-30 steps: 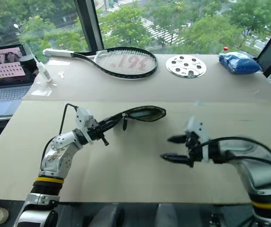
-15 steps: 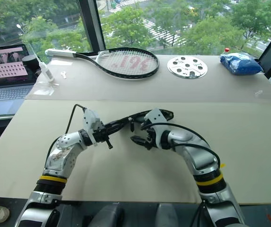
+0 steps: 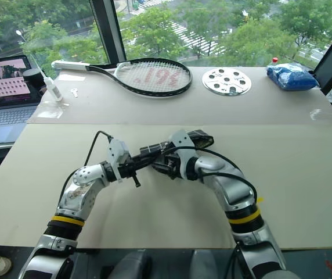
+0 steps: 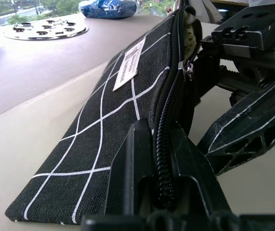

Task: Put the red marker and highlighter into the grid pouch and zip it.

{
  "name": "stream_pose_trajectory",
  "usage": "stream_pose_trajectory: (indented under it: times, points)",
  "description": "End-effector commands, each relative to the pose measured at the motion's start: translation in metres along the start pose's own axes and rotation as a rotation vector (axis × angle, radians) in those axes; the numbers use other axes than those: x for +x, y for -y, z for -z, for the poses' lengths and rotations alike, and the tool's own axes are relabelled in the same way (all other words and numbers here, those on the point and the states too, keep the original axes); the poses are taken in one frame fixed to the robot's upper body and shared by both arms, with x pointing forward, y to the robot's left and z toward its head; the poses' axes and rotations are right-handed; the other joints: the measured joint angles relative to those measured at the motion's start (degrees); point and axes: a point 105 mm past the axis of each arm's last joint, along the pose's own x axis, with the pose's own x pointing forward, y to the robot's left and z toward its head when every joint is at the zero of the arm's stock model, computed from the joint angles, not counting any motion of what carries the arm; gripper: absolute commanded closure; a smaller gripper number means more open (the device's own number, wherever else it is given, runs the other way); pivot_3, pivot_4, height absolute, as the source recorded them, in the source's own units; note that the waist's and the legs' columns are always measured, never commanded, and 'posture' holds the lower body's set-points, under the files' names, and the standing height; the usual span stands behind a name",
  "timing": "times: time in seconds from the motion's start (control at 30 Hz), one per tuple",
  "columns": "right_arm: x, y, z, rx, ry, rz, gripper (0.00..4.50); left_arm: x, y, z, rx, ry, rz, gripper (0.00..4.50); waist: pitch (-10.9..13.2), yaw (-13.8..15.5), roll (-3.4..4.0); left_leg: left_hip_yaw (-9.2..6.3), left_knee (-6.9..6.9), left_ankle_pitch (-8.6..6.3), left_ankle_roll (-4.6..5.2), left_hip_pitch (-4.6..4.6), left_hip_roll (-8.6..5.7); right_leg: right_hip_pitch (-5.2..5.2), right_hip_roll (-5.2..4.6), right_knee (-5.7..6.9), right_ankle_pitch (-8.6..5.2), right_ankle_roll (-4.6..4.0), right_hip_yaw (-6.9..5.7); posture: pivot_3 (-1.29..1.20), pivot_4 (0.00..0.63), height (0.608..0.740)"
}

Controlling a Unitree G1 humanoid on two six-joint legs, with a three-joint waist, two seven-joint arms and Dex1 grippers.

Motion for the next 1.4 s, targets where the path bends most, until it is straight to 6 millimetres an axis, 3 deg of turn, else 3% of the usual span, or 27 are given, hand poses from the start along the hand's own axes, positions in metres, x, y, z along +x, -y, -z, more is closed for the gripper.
stream_pose_trajectory:
  times: [0.03,0.17,0.2,0.27,0.4,0.63,0.67,0.8,0.93,0.97,1.07,1.23,1.4]
  points:
    - [-0.009,0.003,-0.019,-0.057,0.053,-0.005,2.93,0.001,0.001,-0.008,0.021,0.032,0.009,4.50,0.0,0.0,0.00,0.00,0.00,0.00,0.00,0.00,0.00,0.00,0.00,0.00,0.00,0.00,0.00,0.00,0.150,0.740]
    - [-0.018,0.011,-0.022,-0.061,0.063,0.006,4.31,0.000,0.000,-0.008,0.018,0.036,-0.002,4.50,0.0,0.0,0.00,0.00,0.00,-0.01,0.01,0.00,0.00,0.00,0.00,0.00,0.00,0.00,0.00,0.00,0.150,0.740]
    - [-0.021,0.012,-0.021,-0.071,0.056,0.005,4.45,0.000,0.000,-0.008,0.017,0.037,-0.005,4.50,0.0,0.0,0.00,0.00,0.00,-0.01,0.01,0.00,0.00,0.00,0.00,0.00,0.00,0.00,0.00,0.00,0.150,0.740]
    - [-0.026,0.014,-0.019,-0.089,0.045,0.007,4.45,-0.001,-0.001,-0.008,0.018,0.038,-0.008,4.50,0.0,0.0,0.00,0.00,0.00,-0.01,0.02,0.00,0.00,0.00,0.00,0.00,0.00,0.00,0.00,0.00,0.150,0.740]
    - [-0.058,0.042,-0.008,-0.092,-0.021,0.083,4.45,-0.001,-0.004,-0.011,0.022,0.046,-0.027,4.50,0.0,0.3,0.00,0.01,0.00,-0.03,0.05,-0.03,-0.01,0.01,0.00,-0.02,0.00,0.01,0.00,0.00,0.150,0.740]
    - [-0.125,0.119,0.010,-0.179,-0.134,0.368,4.45,-0.006,-0.005,-0.009,0.023,0.046,-0.033,4.50,0.0,0.4,-0.01,0.05,0.01,-0.06,0.11,-0.06,0.00,0.05,-0.02,-0.04,-0.01,0.02,-0.01,0.00,0.150,0.740]
    - [-0.129,0.122,0.009,-0.178,-0.122,0.373,4.45,-0.006,-0.005,-0.010,0.023,0.047,-0.033,4.50,0.0,0.1,-0.01,0.06,0.01,-0.06,0.12,-0.05,0.01,0.04,-0.01,-0.04,-0.01,0.02,-0.01,0.00,0.150,0.740]
    - [-0.124,0.102,0.008,-0.177,-0.060,0.261,4.45,-0.006,-0.004,-0.011,0.035,0.050,-0.018,4.50,0.0,-0.1,-0.01,0.07,-0.02,-0.06,0.11,-0.02,0.03,0.05,0.00,-0.04,-0.01,0.02,0.00,0.00,0.150,0.740]
    - [-0.118,0.072,0.023,-0.160,-0.083,0.106,3.42,-0.003,-0.002,-0.012,0.044,0.054,0.004,4.50,0.0,0.4,-0.01,0.07,0.02,-0.06,0.12,-0.04,0.02,0.07,-0.01,-0.05,-0.01,0.02,-0.01,0.00,0.150,0.740]
    - [-0.120,0.072,0.022,-0.136,-0.068,0.109,2.95,-0.003,-0.002,-0.012,0.047,0.054,0.010,4.50,0.0,0.5,-0.01,0.07,0.02,-0.06,0.12,-0.04,0.02,0.07,-0.01,-0.05,-0.01,0.02,0.00,0.00,0.150,0.740]
    - [-0.146,0.072,0.018,0.005,-0.011,0.062,2.00,-0.002,-0.002,-0.014,0.060,0.050,0.028,4.50,0.0,0.6,-0.01,0.07,0.06,-0.06,0.12,-0.05,0.00,0.09,-0.02,-0.05,0.01,0.04,0.01,0.00,0.150,0.740]
    - [-0.203,0.082,0.011,0.030,0.027,0.113,2.00,0.002,-0.004,-0.012,0.080,0.038,0.044,4.50,0.0,1.6,-0.01,0.07,0.06,-0.10,0.17,-0.07,0.00,0.15,-0.02,-0.09,0.01,0.05,-0.02,0.00,0.150,0.740]
    - [-0.233,0.079,0.008,-0.026,0.051,0.159,2.00,0.011,0.007,-0.003,0.142,-0.001,0.118,4.50,0.0,1.3,-0.01,0.10,0.06,-0.12,0.22,0.02,0.02,0.21,-0.01,-0.06,0.00,0.06,-0.02,0.00,0.150,0.740]
